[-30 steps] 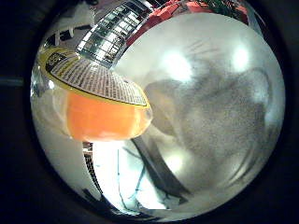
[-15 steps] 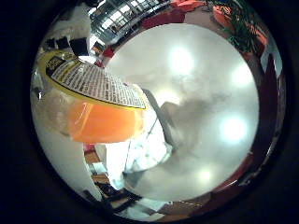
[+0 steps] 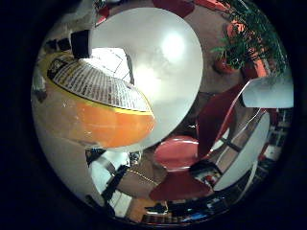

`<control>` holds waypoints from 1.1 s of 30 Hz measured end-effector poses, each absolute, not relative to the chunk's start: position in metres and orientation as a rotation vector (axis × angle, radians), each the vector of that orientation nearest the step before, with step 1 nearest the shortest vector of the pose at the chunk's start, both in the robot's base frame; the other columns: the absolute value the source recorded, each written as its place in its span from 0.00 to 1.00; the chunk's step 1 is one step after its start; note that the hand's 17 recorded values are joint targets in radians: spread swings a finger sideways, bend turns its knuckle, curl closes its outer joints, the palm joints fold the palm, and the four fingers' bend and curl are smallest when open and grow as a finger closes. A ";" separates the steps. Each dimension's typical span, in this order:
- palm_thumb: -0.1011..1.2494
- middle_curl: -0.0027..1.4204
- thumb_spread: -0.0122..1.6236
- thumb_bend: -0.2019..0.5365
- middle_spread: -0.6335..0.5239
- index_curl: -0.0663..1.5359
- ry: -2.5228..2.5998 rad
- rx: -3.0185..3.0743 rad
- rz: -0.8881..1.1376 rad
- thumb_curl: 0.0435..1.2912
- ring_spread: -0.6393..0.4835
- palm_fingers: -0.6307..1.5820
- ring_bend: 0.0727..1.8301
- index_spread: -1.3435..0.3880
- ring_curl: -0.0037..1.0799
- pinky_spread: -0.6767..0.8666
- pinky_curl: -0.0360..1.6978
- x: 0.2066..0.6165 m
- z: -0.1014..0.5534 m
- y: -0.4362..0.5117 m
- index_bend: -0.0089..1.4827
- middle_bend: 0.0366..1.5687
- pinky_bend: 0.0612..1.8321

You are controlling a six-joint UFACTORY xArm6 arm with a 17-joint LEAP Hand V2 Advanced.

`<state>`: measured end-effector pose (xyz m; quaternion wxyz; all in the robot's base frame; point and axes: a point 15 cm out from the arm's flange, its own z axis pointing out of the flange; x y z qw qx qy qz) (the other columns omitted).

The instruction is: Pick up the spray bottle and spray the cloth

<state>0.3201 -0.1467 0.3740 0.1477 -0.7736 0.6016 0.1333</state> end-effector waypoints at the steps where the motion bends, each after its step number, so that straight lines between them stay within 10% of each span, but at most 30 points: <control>1: 0.85 0.42 0.60 0.25 0.46 0.47 1.733 -2.262 0.376 0.53 0.44 0.83 0.78 0.67 0.51 0.32 0.60 0.321 0.377 -0.143 0.78 0.86 0.60; 33: 0.82 0.42 0.61 0.25 0.46 0.47 1.899 -3.047 0.040 0.55 0.43 0.83 0.79 0.66 0.52 0.29 0.68 0.374 0.332 -0.012 0.78 0.87 0.56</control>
